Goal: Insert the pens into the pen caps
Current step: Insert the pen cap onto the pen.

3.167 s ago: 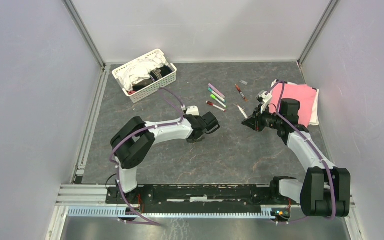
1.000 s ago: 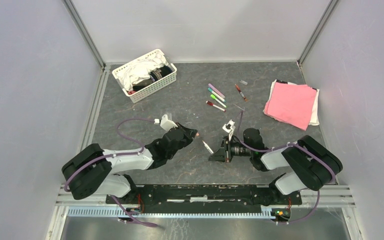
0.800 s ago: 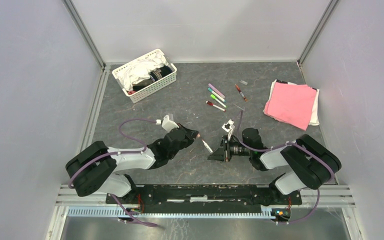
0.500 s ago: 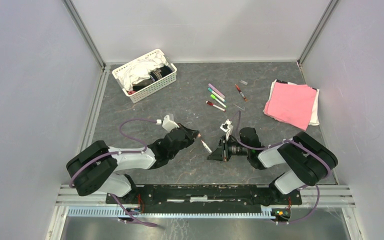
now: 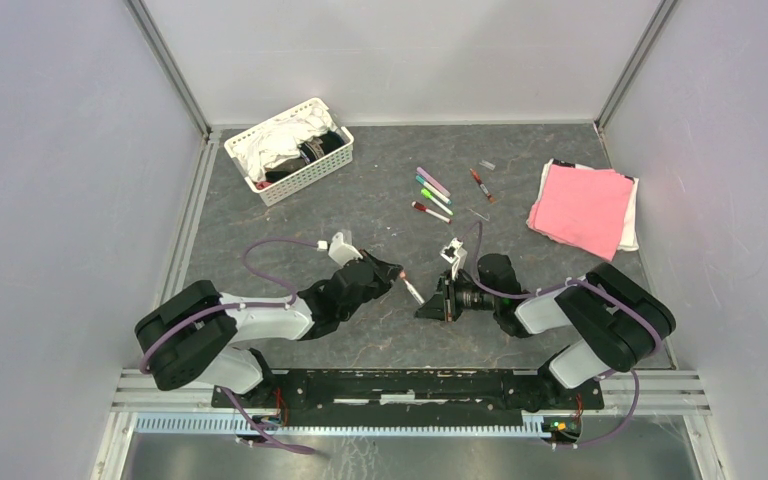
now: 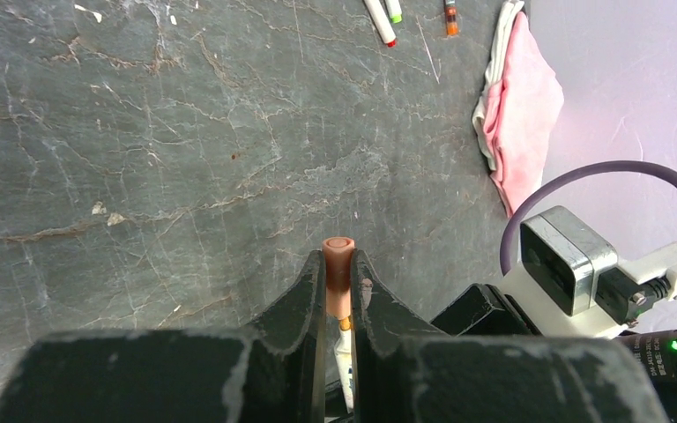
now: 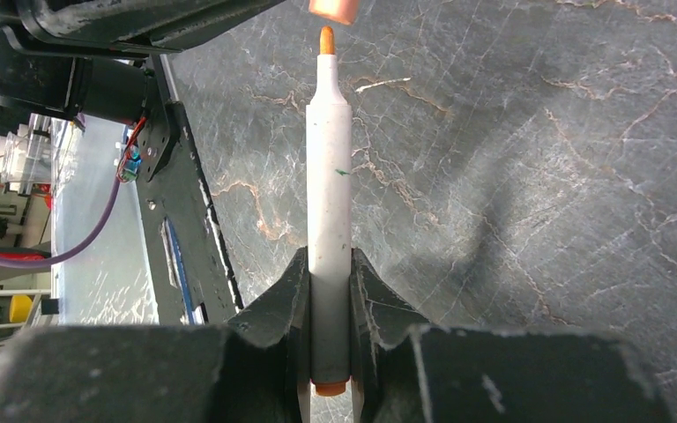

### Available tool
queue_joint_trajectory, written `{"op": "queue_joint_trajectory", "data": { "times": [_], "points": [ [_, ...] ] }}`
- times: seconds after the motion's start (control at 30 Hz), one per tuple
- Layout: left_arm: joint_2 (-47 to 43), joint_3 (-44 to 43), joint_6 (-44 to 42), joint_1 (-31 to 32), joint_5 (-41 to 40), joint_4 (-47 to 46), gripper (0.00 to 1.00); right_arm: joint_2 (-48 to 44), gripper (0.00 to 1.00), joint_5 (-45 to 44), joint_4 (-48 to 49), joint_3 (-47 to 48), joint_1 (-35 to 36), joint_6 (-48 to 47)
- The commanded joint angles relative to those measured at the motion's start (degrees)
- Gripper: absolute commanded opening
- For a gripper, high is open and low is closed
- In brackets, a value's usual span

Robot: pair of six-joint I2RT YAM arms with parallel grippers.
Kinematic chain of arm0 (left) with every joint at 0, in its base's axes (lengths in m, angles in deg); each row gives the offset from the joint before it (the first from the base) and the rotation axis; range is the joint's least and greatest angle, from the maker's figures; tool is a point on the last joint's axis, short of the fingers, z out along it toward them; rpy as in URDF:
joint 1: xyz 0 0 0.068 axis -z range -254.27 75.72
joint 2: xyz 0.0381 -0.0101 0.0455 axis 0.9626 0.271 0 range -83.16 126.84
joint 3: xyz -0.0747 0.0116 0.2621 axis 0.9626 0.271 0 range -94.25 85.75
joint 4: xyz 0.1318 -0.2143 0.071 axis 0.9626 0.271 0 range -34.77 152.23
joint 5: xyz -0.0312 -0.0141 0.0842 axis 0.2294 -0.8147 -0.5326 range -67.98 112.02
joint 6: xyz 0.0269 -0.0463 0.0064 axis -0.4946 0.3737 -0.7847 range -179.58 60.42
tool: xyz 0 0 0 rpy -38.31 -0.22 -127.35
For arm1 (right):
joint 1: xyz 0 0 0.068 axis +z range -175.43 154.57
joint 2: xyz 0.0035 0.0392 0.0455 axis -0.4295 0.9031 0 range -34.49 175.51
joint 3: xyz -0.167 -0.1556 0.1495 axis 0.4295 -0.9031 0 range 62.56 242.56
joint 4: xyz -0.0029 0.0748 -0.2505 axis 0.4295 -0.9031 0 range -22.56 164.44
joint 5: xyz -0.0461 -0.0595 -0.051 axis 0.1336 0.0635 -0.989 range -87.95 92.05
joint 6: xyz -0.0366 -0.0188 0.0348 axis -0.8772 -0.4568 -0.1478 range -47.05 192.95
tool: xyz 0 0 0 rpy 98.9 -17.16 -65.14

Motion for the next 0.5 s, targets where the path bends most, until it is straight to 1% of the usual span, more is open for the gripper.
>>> {"op": "queue_joint_trajectory", "data": {
  "times": [0.0,0.3,0.47],
  "points": [
    [0.7,-0.4,2.6,0.6,-1.1,-2.1,0.02,-0.9,0.00,-2.4,-1.8,1.9,0.1,-0.7],
    [1.3,-0.9,2.8,1.4,-1.4,-1.9,0.02,-1.3,0.00,-3.0,-2.3,1.9,0.0,-0.8],
    [1.4,-1.7,3.0,2.1,-2.4,0.0,0.02,-1.8,0.00,-3.2,-2.3,2.0,0.0,-0.8]
  ]
}}
